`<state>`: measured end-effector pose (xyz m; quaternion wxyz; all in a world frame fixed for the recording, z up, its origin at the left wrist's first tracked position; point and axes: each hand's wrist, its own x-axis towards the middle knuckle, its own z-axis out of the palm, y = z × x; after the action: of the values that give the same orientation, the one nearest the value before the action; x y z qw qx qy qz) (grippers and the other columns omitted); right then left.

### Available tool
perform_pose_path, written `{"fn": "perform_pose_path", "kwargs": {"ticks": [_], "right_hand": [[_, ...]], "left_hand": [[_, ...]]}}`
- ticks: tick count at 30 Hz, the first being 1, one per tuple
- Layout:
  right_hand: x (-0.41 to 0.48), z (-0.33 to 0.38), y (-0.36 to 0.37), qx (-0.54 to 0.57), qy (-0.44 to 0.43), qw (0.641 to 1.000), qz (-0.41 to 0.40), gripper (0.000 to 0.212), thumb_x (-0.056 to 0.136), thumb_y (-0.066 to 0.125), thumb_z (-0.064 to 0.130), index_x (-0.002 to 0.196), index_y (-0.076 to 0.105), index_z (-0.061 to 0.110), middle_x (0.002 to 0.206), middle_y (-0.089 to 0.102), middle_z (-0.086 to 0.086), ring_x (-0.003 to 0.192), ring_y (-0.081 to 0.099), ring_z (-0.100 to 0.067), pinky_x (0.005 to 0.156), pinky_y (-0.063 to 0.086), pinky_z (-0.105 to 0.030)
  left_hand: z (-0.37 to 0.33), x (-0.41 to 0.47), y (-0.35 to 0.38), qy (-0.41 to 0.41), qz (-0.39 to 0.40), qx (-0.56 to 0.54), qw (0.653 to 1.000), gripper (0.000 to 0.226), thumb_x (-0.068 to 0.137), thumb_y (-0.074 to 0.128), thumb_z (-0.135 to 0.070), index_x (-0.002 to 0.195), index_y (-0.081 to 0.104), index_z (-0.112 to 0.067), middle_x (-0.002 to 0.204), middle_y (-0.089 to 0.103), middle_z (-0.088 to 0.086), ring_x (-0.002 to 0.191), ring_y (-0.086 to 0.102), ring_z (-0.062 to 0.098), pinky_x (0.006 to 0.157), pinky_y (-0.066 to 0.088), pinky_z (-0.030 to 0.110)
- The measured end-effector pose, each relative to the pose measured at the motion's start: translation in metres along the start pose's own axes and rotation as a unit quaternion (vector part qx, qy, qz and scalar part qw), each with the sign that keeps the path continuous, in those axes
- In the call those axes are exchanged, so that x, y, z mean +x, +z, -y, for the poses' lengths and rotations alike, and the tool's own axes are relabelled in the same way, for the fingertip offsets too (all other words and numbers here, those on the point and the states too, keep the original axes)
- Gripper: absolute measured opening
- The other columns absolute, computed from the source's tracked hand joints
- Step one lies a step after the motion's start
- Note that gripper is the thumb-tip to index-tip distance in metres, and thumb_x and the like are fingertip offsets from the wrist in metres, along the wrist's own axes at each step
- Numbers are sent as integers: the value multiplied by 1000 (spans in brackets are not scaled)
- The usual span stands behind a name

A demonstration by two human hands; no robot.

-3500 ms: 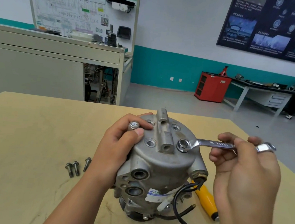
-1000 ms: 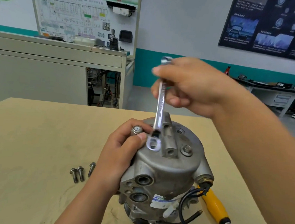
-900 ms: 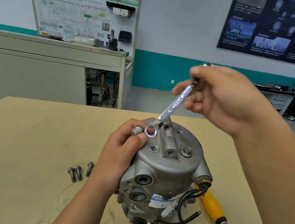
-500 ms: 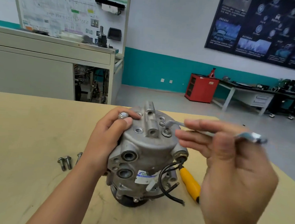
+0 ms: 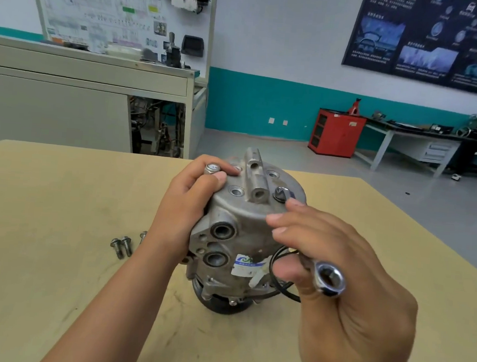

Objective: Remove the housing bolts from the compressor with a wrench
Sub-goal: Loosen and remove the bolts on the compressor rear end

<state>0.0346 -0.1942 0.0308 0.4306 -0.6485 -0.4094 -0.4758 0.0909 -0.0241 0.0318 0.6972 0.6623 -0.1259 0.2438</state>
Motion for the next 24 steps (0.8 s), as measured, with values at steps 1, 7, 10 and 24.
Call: {"fn": "perform_pose_path", "kwargs": {"ticks": [1,7,10,24], "right_hand": [[-1,-1,1,3,-3,1000,-3,24,96,49,29,92,63,11,95,68,-2,103,64,-15,90,48,-32],[-9,-14,5,135,14,989,-65,34,99,45,34,87,60,7,84,64,-4,93,65,-21,87,47,-37],[-8,-26,1,309,137,917,-210,31,97,39,35,82,58,15,74,65,-1,81,65,-29,84,49,-41],[79,-113,37,141,506,844,106,6,86,65,18,80,63,15,69,56,6,70,53,-8,76,43,-29]], "left_hand": [[0,0,0,1,0,2,1000,19,62,53,-43,71,66,-33,77,63,-11,72,55,9,60,44,22],[1,1,0,-1,-3,4,1000,19,62,52,-43,71,67,-34,77,63,-11,70,55,9,59,44,21],[0,0,0,-12,-2,-2,1000,20,61,53,-43,72,67,-33,86,66,-1,77,57,17,64,45,29],[2,1,-1,-23,-5,-5,1000,19,59,54,-42,70,67,-33,81,66,-9,72,58,14,60,47,26]]}}
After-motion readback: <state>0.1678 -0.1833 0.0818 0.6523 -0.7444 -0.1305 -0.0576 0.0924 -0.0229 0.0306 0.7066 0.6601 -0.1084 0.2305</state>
